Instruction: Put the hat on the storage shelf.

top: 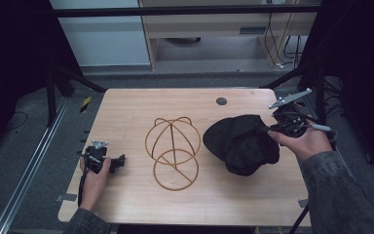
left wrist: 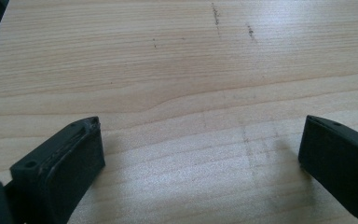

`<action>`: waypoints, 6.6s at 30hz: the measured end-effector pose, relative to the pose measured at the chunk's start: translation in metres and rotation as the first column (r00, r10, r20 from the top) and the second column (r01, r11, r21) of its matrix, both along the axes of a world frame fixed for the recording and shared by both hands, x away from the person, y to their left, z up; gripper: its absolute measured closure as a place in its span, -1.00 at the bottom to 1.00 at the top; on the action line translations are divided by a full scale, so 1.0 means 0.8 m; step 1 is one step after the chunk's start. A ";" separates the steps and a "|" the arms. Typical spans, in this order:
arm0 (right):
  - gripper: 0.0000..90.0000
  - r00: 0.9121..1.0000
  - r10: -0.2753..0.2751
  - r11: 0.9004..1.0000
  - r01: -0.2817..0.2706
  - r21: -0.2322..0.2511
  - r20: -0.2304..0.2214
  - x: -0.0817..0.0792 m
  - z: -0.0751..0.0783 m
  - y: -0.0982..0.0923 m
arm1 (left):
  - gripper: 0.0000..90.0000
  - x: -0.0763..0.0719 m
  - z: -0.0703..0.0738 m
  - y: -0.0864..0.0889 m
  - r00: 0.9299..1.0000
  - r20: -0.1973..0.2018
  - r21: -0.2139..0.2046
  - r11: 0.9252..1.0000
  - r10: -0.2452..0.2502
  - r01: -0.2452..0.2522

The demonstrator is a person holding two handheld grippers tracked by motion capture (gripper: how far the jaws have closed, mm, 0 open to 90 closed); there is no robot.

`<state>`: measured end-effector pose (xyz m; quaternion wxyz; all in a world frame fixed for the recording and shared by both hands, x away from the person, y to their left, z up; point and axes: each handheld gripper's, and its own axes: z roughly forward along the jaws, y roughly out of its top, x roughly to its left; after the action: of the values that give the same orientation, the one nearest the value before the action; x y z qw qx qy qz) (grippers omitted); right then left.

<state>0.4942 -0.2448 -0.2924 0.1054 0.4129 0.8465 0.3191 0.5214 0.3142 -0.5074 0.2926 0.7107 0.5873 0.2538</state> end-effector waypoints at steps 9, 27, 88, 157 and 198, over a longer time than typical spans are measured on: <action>0.93 0.998 -0.018 0.999 0.016 0.028 0.057 -0.011 0.033 -0.003 | -1.00 0.000 0.000 0.000 1.000 0.001 -0.001 1.000 -0.002 0.002; 0.93 0.988 -0.027 0.998 0.018 0.055 0.153 -0.001 0.102 0.027 | -1.00 0.000 0.000 0.000 1.000 0.000 0.002 1.000 -0.002 0.002; 0.94 0.952 0.200 0.952 -0.245 0.183 0.233 0.008 0.174 0.204 | -1.00 0.000 0.000 0.000 1.000 -0.002 -0.002 1.000 -0.003 0.003; 0.92 0.966 0.254 0.960 -0.258 0.106 0.047 0.012 0.059 0.212 | -1.00 0.001 0.000 0.001 1.000 -0.003 0.004 1.000 -0.012 0.012; 0.70 0.967 0.252 0.960 -0.256 0.109 0.046 0.022 0.055 0.216 | -1.00 0.001 0.000 0.001 1.000 -0.002 0.002 1.000 -0.012 0.012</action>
<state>0.5118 -0.0720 -0.2486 0.0532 0.3010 0.8711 0.3844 0.5225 0.3154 -0.5072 0.2927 0.7149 0.5829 0.2520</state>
